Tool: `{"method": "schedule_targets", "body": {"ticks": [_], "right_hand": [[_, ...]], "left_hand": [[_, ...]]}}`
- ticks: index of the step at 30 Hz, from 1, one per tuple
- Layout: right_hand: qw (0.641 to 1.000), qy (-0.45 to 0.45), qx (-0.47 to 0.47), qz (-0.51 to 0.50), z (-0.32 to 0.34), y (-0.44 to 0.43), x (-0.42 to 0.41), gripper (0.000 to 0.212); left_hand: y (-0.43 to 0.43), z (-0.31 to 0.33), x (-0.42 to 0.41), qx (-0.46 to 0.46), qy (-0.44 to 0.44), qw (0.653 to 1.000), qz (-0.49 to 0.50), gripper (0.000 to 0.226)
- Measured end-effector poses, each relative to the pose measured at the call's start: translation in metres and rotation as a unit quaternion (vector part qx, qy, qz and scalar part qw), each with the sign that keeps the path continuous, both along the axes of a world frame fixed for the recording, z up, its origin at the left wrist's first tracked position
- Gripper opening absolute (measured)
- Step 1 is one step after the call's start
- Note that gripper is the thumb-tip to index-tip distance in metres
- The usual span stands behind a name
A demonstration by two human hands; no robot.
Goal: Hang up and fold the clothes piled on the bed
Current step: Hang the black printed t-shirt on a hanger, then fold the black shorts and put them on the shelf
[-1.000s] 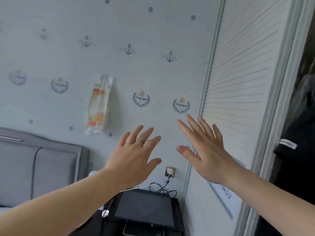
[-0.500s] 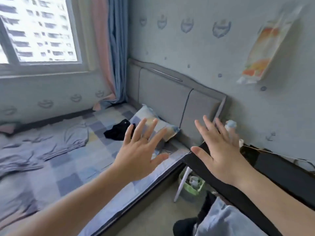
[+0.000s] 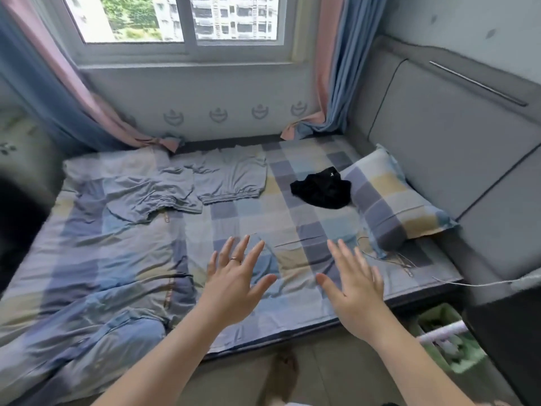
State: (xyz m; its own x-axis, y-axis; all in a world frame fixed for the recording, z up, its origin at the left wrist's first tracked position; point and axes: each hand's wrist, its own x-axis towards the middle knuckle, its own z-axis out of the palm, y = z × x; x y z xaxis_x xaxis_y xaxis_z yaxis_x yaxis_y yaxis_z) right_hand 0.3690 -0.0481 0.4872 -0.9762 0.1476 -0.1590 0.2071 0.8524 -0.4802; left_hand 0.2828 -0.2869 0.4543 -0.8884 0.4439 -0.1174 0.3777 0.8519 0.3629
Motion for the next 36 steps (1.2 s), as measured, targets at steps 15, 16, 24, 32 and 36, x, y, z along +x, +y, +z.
{"method": "schedule_targets", "body": {"ticks": [15,16,24,32,36], "right_hand": [[0.994,-0.067,-0.015,0.087,-0.051,0.062,-0.235,0.064],[0.994,-0.073,-0.016,0.08,-0.054,0.067,-0.245,0.064],[0.995,-0.094,-0.022,-0.006,-0.118,0.104,-0.324,0.066],[0.984,-0.127,-0.038,-0.116,-0.239,0.124,-0.433,0.064],[0.971,-0.173,-0.037,-0.163,-0.295,0.15,-0.469,0.065]], "left_hand": [[0.042,-0.049,-0.183,-0.032,-0.083,0.991,0.096,0.071],[0.048,-0.051,-0.194,-0.033,-0.089,0.991,0.092,0.071],[0.09,-0.115,-0.305,-0.027,-0.094,0.995,0.019,0.069],[0.12,-0.244,-0.457,-0.061,-0.15,0.984,-0.077,0.07],[0.162,-0.3,-0.515,-0.076,-0.186,0.97,-0.139,0.068]]}}
